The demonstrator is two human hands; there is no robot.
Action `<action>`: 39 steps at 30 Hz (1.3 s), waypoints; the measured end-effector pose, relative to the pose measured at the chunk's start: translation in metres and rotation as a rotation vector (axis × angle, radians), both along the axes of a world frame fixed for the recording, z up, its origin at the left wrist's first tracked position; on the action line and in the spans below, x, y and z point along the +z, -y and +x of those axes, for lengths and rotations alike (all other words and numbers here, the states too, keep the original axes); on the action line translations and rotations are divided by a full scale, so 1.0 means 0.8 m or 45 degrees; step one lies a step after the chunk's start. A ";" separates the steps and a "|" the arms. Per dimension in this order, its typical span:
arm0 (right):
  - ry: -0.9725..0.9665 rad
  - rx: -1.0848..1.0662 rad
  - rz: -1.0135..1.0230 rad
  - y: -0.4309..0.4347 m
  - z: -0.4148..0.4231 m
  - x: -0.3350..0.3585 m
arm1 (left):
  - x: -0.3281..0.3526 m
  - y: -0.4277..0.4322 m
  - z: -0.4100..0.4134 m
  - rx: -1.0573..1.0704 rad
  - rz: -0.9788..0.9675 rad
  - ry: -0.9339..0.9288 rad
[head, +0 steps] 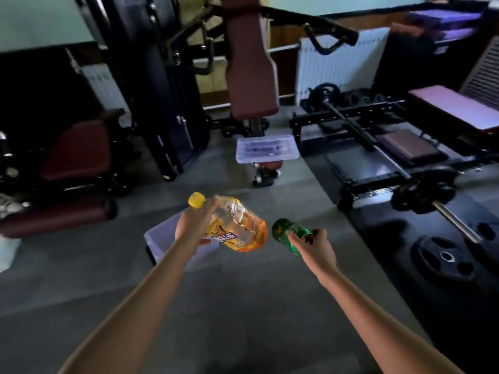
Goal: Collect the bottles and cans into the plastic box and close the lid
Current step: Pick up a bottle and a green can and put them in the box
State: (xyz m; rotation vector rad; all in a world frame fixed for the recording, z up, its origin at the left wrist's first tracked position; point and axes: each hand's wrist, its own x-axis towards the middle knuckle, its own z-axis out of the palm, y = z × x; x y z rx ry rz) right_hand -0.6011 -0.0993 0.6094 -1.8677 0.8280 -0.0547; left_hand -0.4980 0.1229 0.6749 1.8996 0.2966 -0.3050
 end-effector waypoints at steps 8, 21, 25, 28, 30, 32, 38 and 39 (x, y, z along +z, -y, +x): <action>-0.112 0.077 0.049 -0.178 0.190 -0.043 | -0.020 -0.220 0.158 0.225 0.140 0.061; -0.354 0.287 0.059 -0.322 0.517 -0.160 | -0.166 -0.361 0.445 0.404 0.313 -0.180; -0.465 0.408 -0.003 -0.341 0.625 -0.221 | -0.240 -0.372 0.525 0.505 0.246 -0.272; -0.532 0.453 -0.066 -0.353 0.695 -0.271 | -0.310 -0.377 0.574 0.482 0.383 -0.355; -0.562 0.436 -0.070 -0.361 0.732 -0.317 | -0.366 -0.378 0.600 0.410 0.491 -0.426; -0.600 0.428 -0.083 -0.368 0.758 -0.364 | -0.425 -0.377 0.617 0.316 0.570 -0.501; -0.725 0.305 -0.037 -0.396 0.798 -0.540 | -0.615 -0.382 0.666 0.110 0.603 -0.671; -0.735 0.293 -0.033 -0.401 0.803 -0.571 | -0.649 -0.384 0.674 0.112 0.587 -0.699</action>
